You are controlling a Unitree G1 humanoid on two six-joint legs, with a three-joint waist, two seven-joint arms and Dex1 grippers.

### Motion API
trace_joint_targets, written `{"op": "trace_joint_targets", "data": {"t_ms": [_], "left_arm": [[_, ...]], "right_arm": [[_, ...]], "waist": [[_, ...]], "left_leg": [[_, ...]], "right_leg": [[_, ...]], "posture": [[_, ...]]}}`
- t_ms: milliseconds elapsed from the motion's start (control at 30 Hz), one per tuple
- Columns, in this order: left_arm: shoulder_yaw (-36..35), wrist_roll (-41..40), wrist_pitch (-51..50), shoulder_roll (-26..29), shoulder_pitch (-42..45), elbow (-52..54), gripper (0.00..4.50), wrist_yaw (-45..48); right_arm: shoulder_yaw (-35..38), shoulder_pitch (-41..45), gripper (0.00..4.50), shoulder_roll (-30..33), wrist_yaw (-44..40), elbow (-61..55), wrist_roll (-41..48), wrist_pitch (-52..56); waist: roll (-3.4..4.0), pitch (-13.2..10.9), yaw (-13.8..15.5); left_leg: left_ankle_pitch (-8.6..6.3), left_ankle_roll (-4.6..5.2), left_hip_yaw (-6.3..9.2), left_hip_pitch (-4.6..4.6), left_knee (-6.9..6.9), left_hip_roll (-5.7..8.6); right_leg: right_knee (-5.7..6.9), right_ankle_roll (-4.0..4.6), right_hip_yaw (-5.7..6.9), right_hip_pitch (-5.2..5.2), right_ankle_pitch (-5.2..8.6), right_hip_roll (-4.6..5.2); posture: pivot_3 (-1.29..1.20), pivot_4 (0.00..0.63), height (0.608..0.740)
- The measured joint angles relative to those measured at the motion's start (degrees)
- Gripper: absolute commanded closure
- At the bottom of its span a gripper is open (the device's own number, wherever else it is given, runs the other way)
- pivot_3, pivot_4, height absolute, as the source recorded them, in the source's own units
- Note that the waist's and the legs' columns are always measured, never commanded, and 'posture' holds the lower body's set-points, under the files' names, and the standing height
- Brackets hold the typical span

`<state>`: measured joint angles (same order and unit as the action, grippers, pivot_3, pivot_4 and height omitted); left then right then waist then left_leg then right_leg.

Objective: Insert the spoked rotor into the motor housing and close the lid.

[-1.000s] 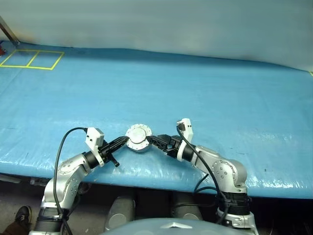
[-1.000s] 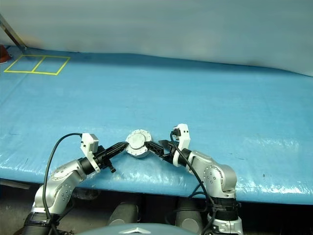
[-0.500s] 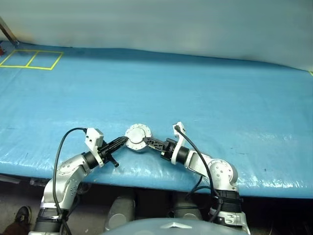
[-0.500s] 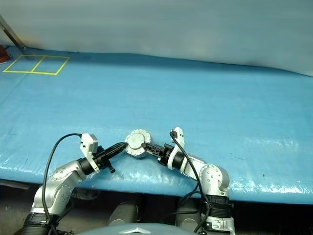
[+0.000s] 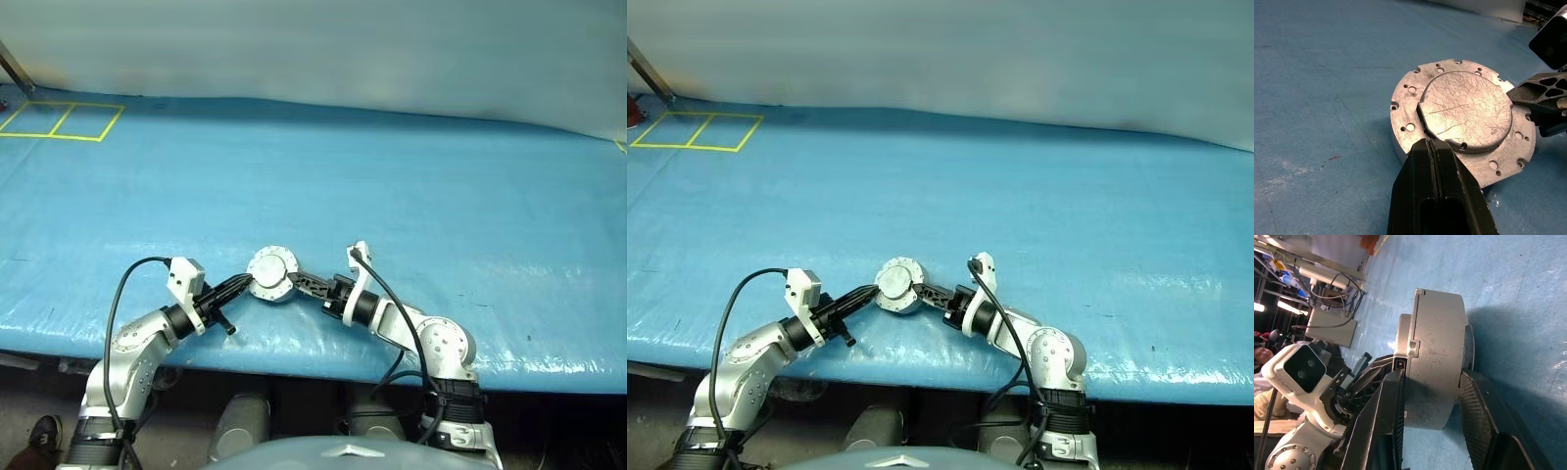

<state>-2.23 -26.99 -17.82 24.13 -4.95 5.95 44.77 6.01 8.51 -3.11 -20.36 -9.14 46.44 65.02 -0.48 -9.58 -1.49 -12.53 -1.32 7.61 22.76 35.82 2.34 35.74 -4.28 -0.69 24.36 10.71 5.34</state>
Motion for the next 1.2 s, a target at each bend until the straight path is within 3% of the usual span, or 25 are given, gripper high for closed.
{"op": "trace_joint_targets", "data": {"t_ms": [700, 1000, 1100, 1200], "left_arm": [[-2.68, -3.88, -2.25, -4.28, 0.12, -0.36, 4.5, -2.57], [-8.6, -14.01, -5.78, -9.55, 0.76, 1.09, 4.5, -5.69], [-10.81, -16.45, -5.86, -10.56, 1.26, 1.4, 3.9, -6.64], [-12.18, -19.77, -6.71, -12.63, 1.73, 1.41, 2.86, -7.97]], "right_arm": [[2.41, 0.54, 3.25, -1.06, 5.6, 0.54, 5.4, 0.27], [5.77, 2.24, 3.25, -1.23, 8.41, 1.98, 8.41, -0.84], [7.17, 3.4, 3.25, -1.49, 9.42, 2.2, 9.53, -1.32], [8.29, 4.78, 3.25, -1.84, 9.89, 2.19, 11.79, -2.13]], "waist": [[-0.01, -0.01, 0.03], [-0.07, -0.06, -0.16], [-0.06, -0.08, -0.51], [-0.07, -0.08, -0.65]], "left_leg": [[0.01, 0.02, 0.0, 0.09, 0.01, 0.01], [0.02, 0.04, 0.01, 0.21, 0.01, -0.01], [0.02, 0.04, -0.02, 0.21, 0.01, 0.0], [0.03, 0.04, -0.01, 0.21, 0.01, -0.01]], "right_leg": [[0.01, 0.0, 0.0, -0.01, 0.0, -0.01], [0.02, -0.01, 0.0, 0.09, -0.01, -0.05], [0.01, -0.01, -0.02, 0.09, -0.02, -0.05], [0.01, -0.02, -0.01, 0.08, -0.02, -0.06]], "posture": [[0.0, 0.15, 0.74], [0.0, 0.15, 0.74], [0.0, 0.15, 0.74], [0.0, 0.15, 0.74]]}}
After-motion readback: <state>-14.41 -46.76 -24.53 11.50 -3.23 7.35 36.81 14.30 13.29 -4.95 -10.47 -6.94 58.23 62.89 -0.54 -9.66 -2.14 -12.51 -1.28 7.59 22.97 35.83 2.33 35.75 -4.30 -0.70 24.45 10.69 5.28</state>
